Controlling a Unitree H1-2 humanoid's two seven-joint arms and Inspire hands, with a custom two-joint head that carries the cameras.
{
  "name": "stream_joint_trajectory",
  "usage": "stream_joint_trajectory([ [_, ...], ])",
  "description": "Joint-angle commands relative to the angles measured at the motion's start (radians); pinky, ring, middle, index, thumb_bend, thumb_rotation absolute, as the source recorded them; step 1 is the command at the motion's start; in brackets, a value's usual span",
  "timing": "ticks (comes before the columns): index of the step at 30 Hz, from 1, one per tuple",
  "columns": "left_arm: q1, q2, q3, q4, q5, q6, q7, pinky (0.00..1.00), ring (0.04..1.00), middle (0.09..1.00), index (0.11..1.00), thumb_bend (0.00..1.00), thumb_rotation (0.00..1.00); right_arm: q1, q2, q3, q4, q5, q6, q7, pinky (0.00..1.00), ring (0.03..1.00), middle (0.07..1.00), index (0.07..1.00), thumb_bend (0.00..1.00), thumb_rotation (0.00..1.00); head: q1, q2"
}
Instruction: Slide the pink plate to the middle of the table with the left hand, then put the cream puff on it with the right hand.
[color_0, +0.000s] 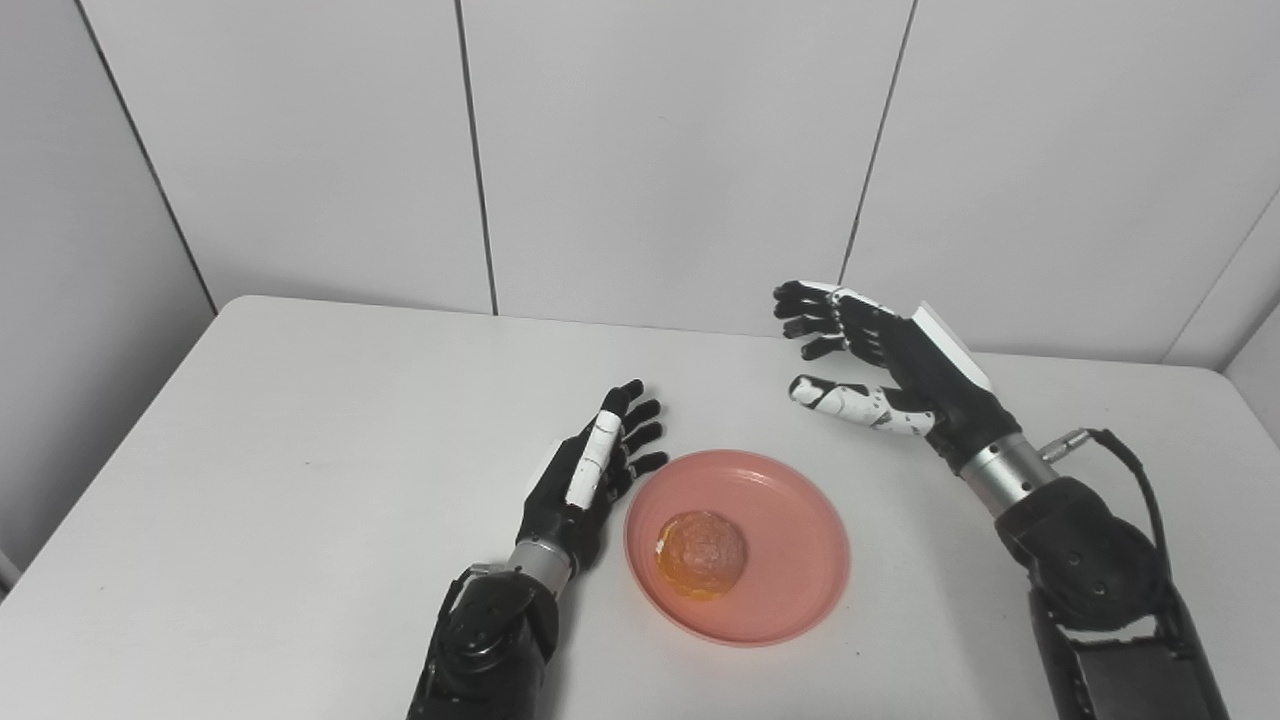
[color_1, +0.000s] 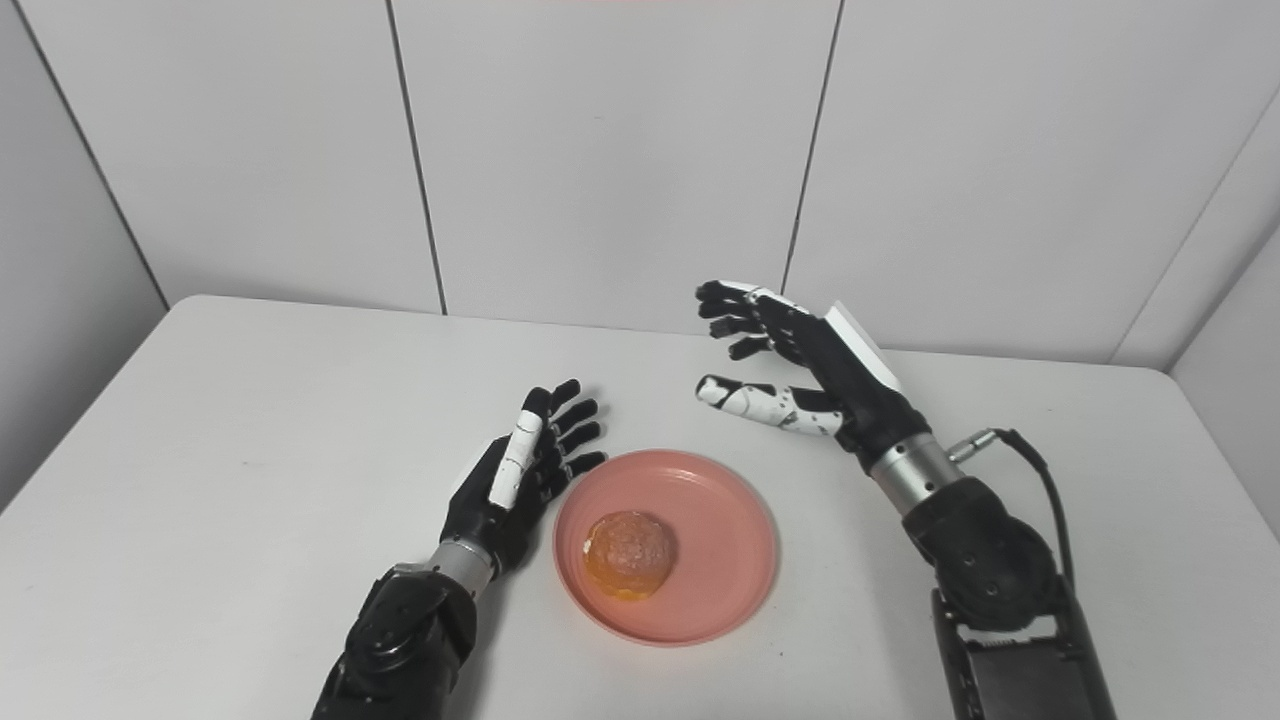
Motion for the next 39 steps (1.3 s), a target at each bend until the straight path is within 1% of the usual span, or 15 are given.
stream_joint_trajectory([
  [1, -0.01, -0.014, 0.001, 0.008, 0.035, -0.117, 0.031, 0.87, 0.913, 0.919, 0.92, 0.96, 0.84, -0.003, 0.038, -0.033, -0.011, 0.057, -0.065, -0.069, 0.71, 0.782, 0.811, 0.854, 0.97, 0.84, -0.002, 0.0],
  [2, -0.008, -0.015, -0.006, 0.024, 0.087, -0.185, 0.07, 0.87, 0.913, 0.919, 0.92, 0.96, 0.84, 0.009, 0.062, -0.055, 0.002, 0.09, -0.065, -0.092, 0.71, 0.782, 0.811, 0.854, 0.97, 0.84, -0.002, 0.0],
  [4, -0.003, -0.016, -0.02, 0.048, 0.178, -0.3, 0.138, 0.87, 0.921, 0.911, 0.908, 0.92, 0.87, 0.029, 0.105, -0.094, 0.029, 0.147, -0.06, -0.134, 0.74, 0.796, 0.826, 0.868, 0.97, 0.87, -0.006, 0.001],
  [5, 0.0, -0.016, -0.023, 0.057, 0.208, -0.339, 0.16, 0.92, 0.944, 0.927, 0.921, 0.9, 0.88, 0.037, 0.123, -0.109, 0.043, 0.167, -0.062, -0.154, 0.76, 0.808, 0.837, 0.876, 0.98, 0.89, -0.011, 0.002],
  [6, 0.001, -0.016, -0.024, 0.063, 0.222, -0.362, 0.171, 0.97, 0.97, 0.945, 0.937, 0.89, 0.89, 0.042, 0.133, -0.117, 0.052, 0.178, -0.064, -0.166, 0.78, 0.816, 0.846, 0.882, 0.98, 0.9, -0.011, 0.002],
  [7, 0.003, -0.015, -0.026, 0.063, 0.24, -0.37, 0.183, 0.98, 0.979, 0.951, 0.942, 0.89, 0.89, 0.05, 0.153, -0.133, 0.077, 0.189, -0.08, -0.195, 0.79, 0.819, 0.848, 0.884, 0.98, 0.91, -0.015, 0.003],
  [8, 0.003, -0.014, -0.027, 0.063, 0.251, -0.374, 0.191, 0.99, 0.992, 0.98, 0.972, 0.9, 0.91, 0.055, 0.166, -0.143, 0.094, 0.194, -0.093, -0.215, 0.81, 0.833, 0.855, 0.89, 0.94, 0.95, -0.015, 0.003],
  [10, 0.005, -0.01, -0.029, 0.063, 0.262, -0.369, 0.195, 1.0, 0.999, 0.996, 0.993, 0.91, 0.93, 0.071, 0.19, -0.157, 0.128, 0.192, -0.116, -0.259, 0.84, 0.854, 0.862, 0.893, 0.91, 0.98, -0.017, 0.004],
  [13, 0.008, -0.005, -0.033, 0.059, 0.264, -0.351, 0.189, 1.0, 1.0, 1.0, 0.998, 0.89, 0.94, 0.091, 0.214, -0.159, 0.157, 0.197, -0.152, -0.294, 0.89, 0.876, 0.877, 0.896, 0.88, 1.0, -0.031, 0.008],
  [16, 0.013, -0.005, -0.037, 0.054, 0.248, -0.321, 0.173, 1.0, 1.0, 1.0, 0.995, 0.91, 0.94, 0.115, 0.233, -0.148, 0.161, 0.186, -0.167, -0.326, 0.91, 0.876, 0.884, 0.89, 0.88, 1.0, -0.039, 0.008],
  [21, 0.017, -0.003, -0.044, 0.051, 0.227, -0.287, 0.153, 1.0, 1.0, 1.0, 1.0, 0.9, 0.94, 0.145, 0.247, -0.129, 0.168, 0.165, -0.189, -0.36, 0.96, 0.922, 0.917, 0.914, 0.84, 1.0, -0.04, 0.007],
  [26, 0.025, 0.002, -0.048, 0.04, 0.235, -0.265, 0.157, 1.0, 1.0, 1.0, 0.996, 0.89, 0.93, 0.166, 0.241, -0.109, 0.172, 0.14, -0.179, -0.379, 1.0, 0.95, 0.924, 0.924, 0.85, 1.0, -0.045, 0.014],
  [29, 0.025, 0.003, -0.048, 0.037, 0.223, -0.257, 0.149, 1.0, 1.0, 1.0, 1.0, 0.88, 0.93, 0.176, 0.231, -0.09, 0.173, 0.113, -0.167, -0.385, 1.0, 0.965, 0.934, 0.932, 0.82, 1.0, -0.048, 0.016],
  [33, 0.025, 0.004, -0.047, 0.034, 0.22, -0.247, 0.146, 1.0, 1.0, 1.0, 1.0, 0.9, 0.93, 0.181, 0.219, -0.07, 0.176, 0.096, -0.163, -0.383, 1.0, 0.97, 0.935, 0.933, 0.8, 1.0, -0.049, 0.016],
  [39, 0.026, 0.005, -0.046, 0.032, 0.222, -0.238, 0.148, 1.0, 1.0, 1.0, 1.0, 0.88, 0.93, 0.185, 0.202, -0.048, 0.172, 0.091, -0.144, -0.374, 1.0, 0.964, 0.945, 0.927, 0.81, 1.0, -0.049, 0.015],
])
